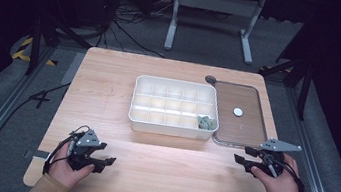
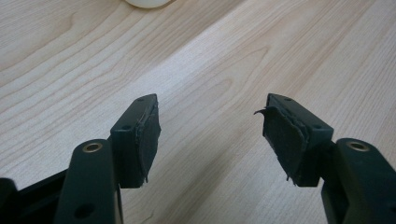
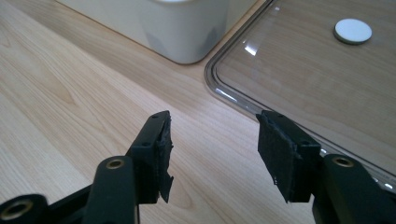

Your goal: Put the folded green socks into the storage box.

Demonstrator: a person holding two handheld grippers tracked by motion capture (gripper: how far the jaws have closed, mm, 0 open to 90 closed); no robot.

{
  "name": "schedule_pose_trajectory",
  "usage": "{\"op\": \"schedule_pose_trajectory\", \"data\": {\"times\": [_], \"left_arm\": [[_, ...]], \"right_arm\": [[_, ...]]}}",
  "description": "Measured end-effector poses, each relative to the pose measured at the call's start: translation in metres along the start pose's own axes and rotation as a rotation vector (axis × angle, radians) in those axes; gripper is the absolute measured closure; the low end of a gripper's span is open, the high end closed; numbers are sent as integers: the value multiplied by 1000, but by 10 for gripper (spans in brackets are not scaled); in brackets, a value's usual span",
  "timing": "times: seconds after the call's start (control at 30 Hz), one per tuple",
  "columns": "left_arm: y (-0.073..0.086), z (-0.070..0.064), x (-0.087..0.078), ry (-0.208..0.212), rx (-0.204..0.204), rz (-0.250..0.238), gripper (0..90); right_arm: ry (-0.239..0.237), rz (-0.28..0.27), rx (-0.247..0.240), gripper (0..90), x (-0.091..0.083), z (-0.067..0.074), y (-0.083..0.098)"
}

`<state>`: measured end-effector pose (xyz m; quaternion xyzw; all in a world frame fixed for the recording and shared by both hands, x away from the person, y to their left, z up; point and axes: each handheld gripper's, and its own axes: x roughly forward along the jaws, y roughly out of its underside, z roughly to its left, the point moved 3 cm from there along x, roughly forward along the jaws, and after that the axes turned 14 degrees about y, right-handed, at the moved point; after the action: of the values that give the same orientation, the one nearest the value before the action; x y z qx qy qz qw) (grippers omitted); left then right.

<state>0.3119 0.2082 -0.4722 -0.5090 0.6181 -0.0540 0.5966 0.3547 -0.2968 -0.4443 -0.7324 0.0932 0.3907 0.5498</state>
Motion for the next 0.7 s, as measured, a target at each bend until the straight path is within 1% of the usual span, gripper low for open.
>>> {"op": "schedule_pose_trajectory", "data": {"times": [0.07, 0.1, 0.17, 0.23, 0.27, 0.3, 0.33, 0.4, 0.47, 0.5, 0.57, 0.67, 0.7], "left_arm": [[0, 0, -1, -7, -1, -2, 373], [0, 0, -1, -7, -1, -2, 373], [-1, 0, -2, -7, 3, -3, 372], [-1, 0, -2, -7, 2, 0, 371], [0, 0, -2, -6, -8, 5, 371], [0, 1, -1, -7, -5, 0, 371], [0, 2, 0, -13, 0, 1, 371], [1, 3, 0, -9, -5, 6, 369], [1, 5, 0, -12, -6, 7, 365], [2, 5, 0, -11, -11, 11, 360], [3, 5, 1, -11, -19, 15, 357], [3, 6, 2, -11, -20, 17, 354], [3, 6, 1, -11, -21, 23, 354]], "right_arm": [[2, -20, -1, 457, 2, -1, 8], [2, -20, -1, 457, 2, -1, 8], [18, -53, 37, 456, 4, -4, 14], [19, -28, 31, 454, 7, -5, 19], [21, -25, 32, 454, 8, -6, 22], [23, -23, 38, 454, 9, -6, 23], [30, -22, 32, 454, 11, -7, 25], [41, -16, 27, 451, 15, -6, 28], [40, -15, 35, 439, 18, -6, 30], [40, -7, 42, 424, 22, -5, 33], [44, 0, 35, 417, 26, -5, 35], [46, 6, 26, 403, 29, -6, 37], [50, 1, 9, 393, 31, -7, 37]]}}
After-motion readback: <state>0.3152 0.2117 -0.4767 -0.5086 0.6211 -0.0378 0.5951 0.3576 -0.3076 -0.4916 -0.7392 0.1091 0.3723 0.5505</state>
